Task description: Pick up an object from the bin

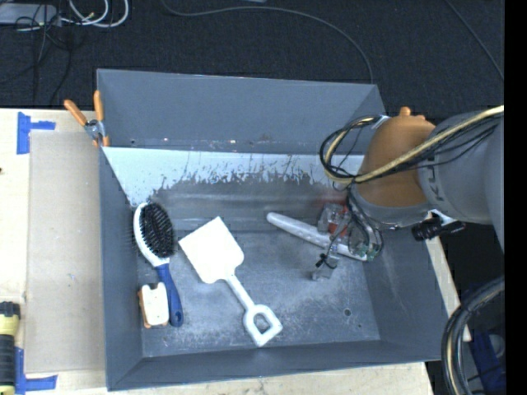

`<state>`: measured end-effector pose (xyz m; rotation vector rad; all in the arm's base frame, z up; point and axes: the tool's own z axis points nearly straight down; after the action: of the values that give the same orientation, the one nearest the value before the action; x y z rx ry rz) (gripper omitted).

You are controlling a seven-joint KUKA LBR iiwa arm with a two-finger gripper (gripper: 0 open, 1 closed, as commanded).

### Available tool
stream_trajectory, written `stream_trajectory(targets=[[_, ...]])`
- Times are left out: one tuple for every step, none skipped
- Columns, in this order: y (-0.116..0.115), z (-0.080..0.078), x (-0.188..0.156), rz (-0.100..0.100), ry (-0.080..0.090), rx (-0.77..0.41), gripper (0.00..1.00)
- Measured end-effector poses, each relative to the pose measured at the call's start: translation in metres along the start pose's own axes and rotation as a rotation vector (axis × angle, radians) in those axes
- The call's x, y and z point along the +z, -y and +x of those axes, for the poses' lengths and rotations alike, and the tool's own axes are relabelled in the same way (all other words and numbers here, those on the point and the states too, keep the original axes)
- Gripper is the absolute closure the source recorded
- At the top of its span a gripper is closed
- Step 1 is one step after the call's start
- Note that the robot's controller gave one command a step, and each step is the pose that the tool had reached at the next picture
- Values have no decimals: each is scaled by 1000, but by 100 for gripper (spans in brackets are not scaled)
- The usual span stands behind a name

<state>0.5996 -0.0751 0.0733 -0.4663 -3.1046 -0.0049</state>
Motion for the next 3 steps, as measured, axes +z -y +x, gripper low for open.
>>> stream_trajectory(targets=[[12, -3, 1, 1, 8, -94, 0], [15, -17, 3, -13, -3, 65, 0], [12, -3, 1, 0, 6, -95, 100]])
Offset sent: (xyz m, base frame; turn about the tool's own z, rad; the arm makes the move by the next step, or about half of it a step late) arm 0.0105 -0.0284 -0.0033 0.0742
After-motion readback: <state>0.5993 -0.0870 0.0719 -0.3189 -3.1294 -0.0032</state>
